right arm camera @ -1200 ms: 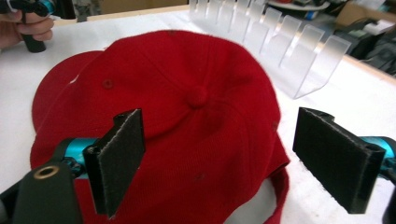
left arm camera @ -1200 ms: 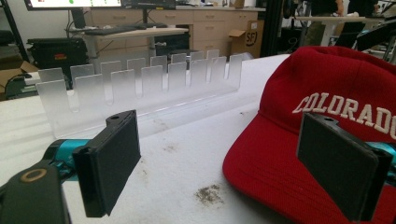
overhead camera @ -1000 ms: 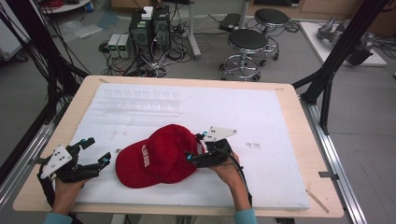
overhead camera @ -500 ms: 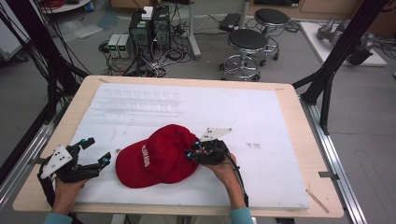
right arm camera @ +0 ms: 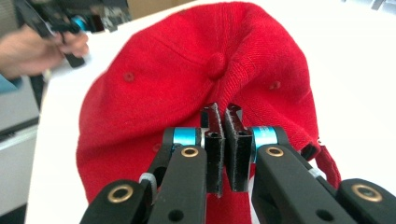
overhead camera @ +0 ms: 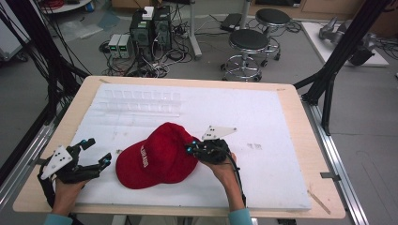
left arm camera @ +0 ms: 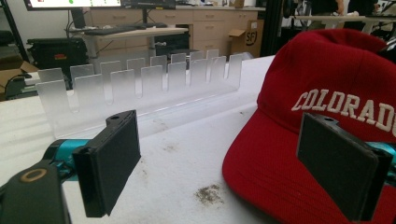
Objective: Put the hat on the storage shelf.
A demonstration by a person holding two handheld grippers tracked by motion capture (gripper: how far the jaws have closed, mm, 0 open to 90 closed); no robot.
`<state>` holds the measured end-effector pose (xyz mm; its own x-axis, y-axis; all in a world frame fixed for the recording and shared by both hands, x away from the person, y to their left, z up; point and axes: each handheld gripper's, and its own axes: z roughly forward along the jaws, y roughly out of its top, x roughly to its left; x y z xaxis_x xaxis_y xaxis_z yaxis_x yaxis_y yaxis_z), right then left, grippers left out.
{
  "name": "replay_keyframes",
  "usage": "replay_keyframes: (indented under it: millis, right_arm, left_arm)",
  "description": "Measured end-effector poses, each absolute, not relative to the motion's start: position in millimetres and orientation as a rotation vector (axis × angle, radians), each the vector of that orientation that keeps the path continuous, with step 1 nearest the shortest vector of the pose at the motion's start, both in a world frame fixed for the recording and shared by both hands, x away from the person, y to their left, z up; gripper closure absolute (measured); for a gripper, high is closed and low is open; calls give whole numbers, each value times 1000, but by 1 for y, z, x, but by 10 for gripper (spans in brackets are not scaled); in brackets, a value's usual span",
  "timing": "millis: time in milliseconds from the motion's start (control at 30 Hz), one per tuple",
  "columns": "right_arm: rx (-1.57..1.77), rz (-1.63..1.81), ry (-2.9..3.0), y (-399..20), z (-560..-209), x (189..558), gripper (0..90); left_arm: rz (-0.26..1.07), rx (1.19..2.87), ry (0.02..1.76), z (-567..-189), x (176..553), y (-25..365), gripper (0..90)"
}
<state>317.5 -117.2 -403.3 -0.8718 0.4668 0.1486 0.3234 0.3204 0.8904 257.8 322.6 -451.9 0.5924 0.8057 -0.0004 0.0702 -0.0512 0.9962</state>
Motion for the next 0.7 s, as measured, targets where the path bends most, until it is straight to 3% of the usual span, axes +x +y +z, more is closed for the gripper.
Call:
replay_keyframes:
  millis: [700]
  right_arm:
    - [572, 1730, 2345, -104, -344, 306, 878]
  left_arm:
    - [678, 1526, 767, -451, 259, 324, 137]
